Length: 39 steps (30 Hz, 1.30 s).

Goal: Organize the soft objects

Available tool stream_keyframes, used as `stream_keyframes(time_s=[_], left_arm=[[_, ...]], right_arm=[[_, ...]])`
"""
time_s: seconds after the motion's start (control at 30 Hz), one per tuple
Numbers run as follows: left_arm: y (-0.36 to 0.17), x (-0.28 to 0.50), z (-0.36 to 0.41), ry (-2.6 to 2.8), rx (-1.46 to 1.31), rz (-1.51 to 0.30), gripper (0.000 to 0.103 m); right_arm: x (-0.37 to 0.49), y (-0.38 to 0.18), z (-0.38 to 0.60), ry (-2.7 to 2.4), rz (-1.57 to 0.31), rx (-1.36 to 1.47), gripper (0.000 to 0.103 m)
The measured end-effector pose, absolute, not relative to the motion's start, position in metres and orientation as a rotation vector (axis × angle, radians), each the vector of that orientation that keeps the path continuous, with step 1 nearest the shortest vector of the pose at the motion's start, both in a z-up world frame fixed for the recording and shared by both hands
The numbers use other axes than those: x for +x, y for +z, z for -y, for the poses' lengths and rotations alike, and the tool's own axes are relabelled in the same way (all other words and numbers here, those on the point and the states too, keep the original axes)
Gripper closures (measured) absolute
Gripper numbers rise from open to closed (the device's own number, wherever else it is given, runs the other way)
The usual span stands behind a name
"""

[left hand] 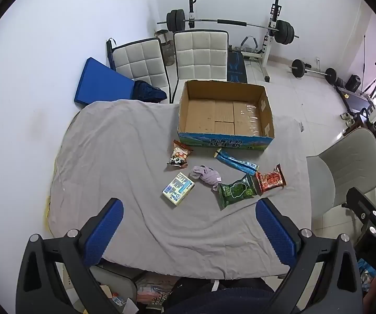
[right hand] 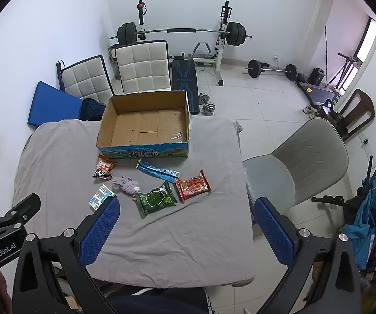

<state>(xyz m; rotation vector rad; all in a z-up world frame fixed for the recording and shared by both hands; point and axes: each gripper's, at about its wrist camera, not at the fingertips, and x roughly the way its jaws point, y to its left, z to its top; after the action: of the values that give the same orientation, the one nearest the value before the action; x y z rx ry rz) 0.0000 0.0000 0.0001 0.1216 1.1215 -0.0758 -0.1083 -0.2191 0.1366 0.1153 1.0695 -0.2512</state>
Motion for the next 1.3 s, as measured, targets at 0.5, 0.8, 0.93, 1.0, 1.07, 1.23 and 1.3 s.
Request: stream_keyframes(time_s=[0.5,0.8,0.93,1.0,1.07,1.23,1.3], left_arm=[[-0.008,0.002,-0.002,-0.072,0.119,-1.111,0.000],[0.007,-0.001,-0.002,-0.074,0.117,-1.096,0.000],[0.009,-0.002,-0.002,-0.074,0.117,-1.092,0.000],[0.009,-0.002,-0.001,-0.077,0.115,-1.090,0.000],[0.008,-0.002,-0.002,-0.078,0.115,-1.090,0.000],[0.009,-0.002,-0.003,-0.082,0.111,-1.089,0.000],[0.010,-0.003,-0.004,-0.082,0.111,-1.088,0.000]], right_arm=[[-0.112,0.145,0.219,-0.254,-1.054,0.108,0.000],[-0.115,0.154,0.218,-0.251,-1.038,0.106,0.000],[-0.116,0.156,0.217,-0.249,-1.038,0.102,0.000],[-0.115,0.154,0.217,-0.248,-1.042,0.100,0.000],[-0.115,0.155,0.218,-0.249,-1.044,0.101,0.000],[-0.115,0.153,0.218,-0.255,-1.040,0.103,0.000],[-0.116,0.152,0.218,-0.256,-1.040,0.106,0.000]])
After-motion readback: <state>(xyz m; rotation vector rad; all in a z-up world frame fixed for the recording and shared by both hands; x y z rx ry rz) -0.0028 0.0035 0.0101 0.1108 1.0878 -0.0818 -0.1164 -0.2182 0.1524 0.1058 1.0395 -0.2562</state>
